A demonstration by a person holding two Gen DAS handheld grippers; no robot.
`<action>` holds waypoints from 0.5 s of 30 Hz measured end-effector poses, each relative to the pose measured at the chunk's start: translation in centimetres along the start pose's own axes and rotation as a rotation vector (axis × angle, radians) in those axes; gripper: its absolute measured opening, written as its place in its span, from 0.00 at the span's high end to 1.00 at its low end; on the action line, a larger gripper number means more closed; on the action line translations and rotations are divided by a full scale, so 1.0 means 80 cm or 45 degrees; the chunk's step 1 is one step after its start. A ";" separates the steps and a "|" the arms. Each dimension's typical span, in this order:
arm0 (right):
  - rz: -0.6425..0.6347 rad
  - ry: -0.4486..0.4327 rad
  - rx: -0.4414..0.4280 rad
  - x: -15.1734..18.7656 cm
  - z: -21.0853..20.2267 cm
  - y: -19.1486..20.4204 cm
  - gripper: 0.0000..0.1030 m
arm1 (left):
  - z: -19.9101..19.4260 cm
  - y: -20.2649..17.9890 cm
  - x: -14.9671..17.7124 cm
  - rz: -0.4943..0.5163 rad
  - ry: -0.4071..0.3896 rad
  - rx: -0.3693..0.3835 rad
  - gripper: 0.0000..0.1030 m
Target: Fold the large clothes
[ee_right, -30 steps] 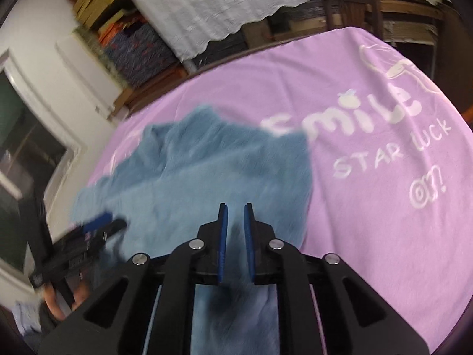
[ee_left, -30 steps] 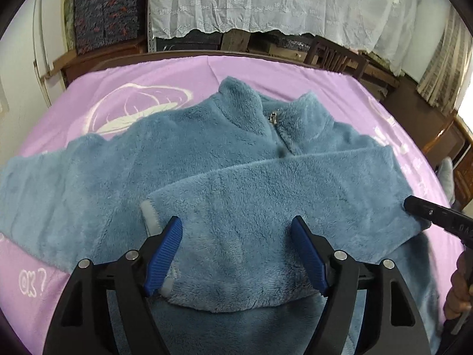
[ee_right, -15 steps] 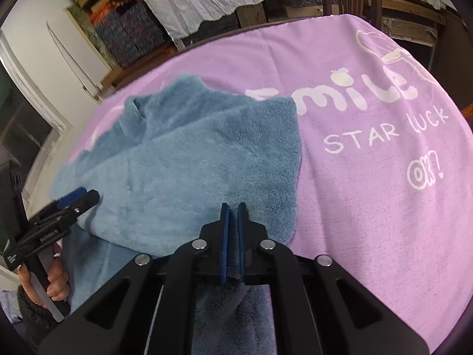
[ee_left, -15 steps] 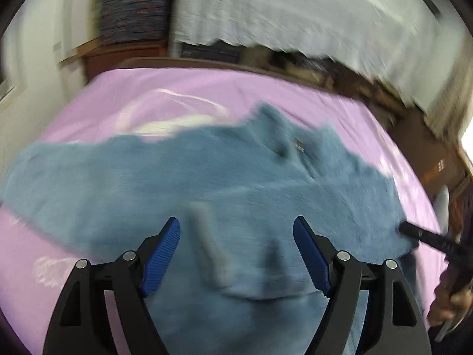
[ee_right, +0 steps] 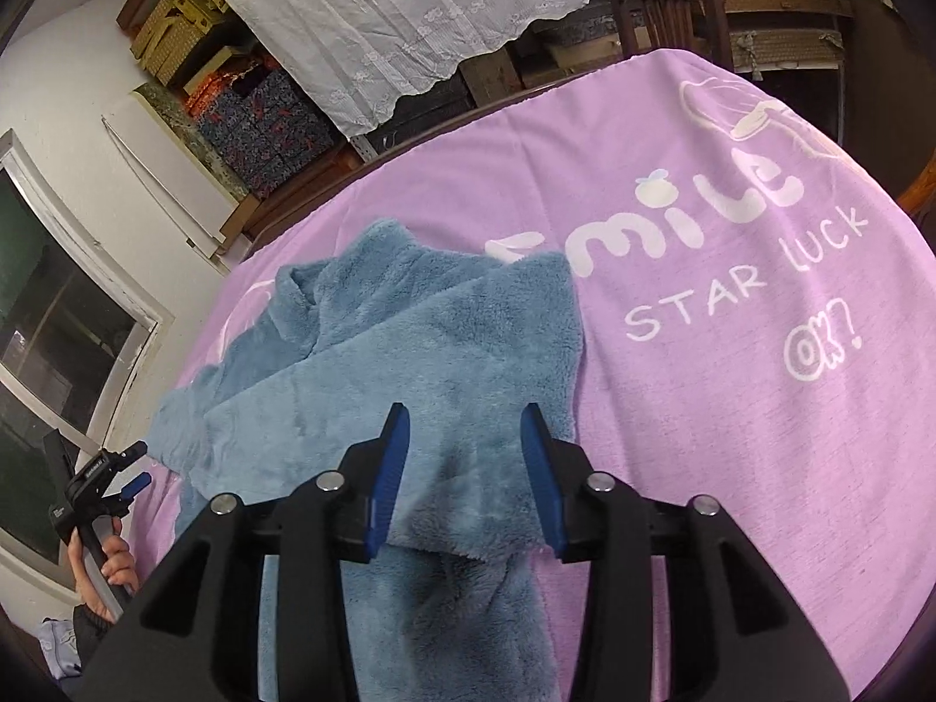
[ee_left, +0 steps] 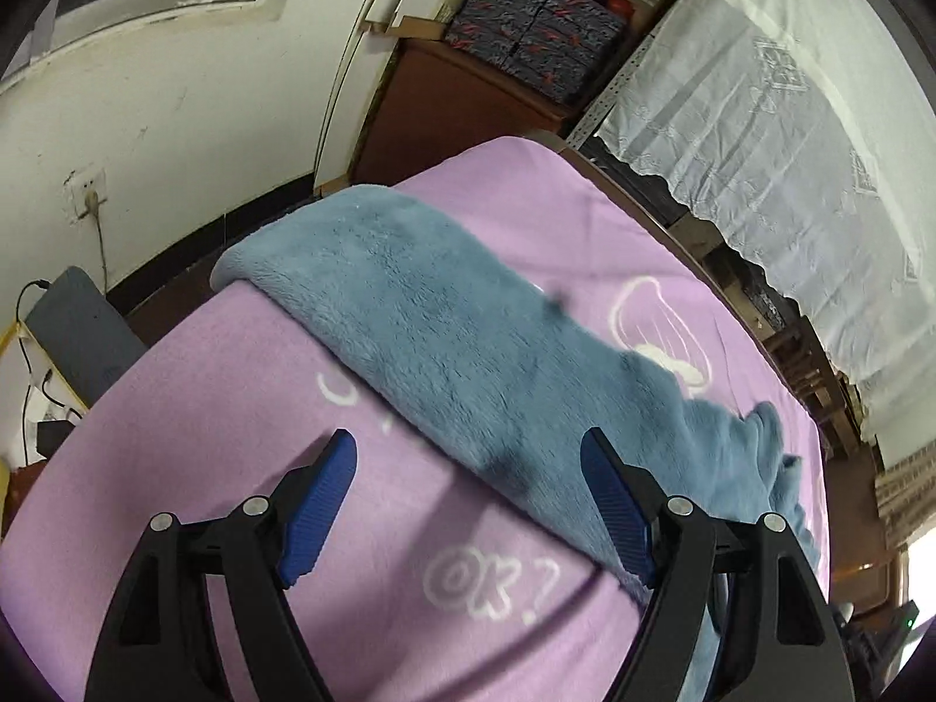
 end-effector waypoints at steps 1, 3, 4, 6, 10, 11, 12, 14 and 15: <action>0.012 -0.001 -0.002 0.000 0.000 -0.003 0.61 | 0.003 -0.001 -0.002 0.002 -0.002 -0.009 0.23; 0.032 -0.001 -0.007 -0.001 0.000 -0.008 0.60 | 0.008 -0.004 -0.012 0.007 -0.024 -0.041 0.23; 0.046 0.000 -0.014 -0.002 0.000 -0.011 0.59 | 0.011 -0.004 -0.016 0.000 -0.036 -0.045 0.23; 0.065 0.005 -0.023 -0.003 0.002 -0.015 0.58 | 0.018 -0.002 -0.026 -0.018 -0.052 -0.052 0.23; 0.085 0.007 -0.006 -0.004 0.005 -0.020 0.57 | 0.016 0.008 -0.044 -0.085 -0.093 -0.012 0.23; 0.090 0.006 -0.004 -0.004 0.005 -0.021 0.56 | 0.015 0.010 -0.048 -0.096 -0.100 0.025 0.23; 0.097 0.005 0.002 -0.005 0.006 -0.023 0.55 | 0.013 0.012 -0.049 -0.106 -0.109 0.051 0.23; 0.110 0.003 0.010 -0.005 0.006 -0.026 0.55 | 0.010 0.013 -0.048 -0.107 -0.129 0.077 0.26; 0.115 0.001 0.010 -0.006 0.006 -0.027 0.55 | 0.008 0.014 -0.048 -0.113 -0.134 0.087 0.27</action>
Point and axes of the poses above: each gripper's, at about its wrist camera, not at the fingertips, and z roughly the way its jaws point, y to its left, x to its underside, the point moved 5 cm from there along z, roughly the way its jaws point, and after that the axes turned 13 degrees about y, right-handed, at the moved point
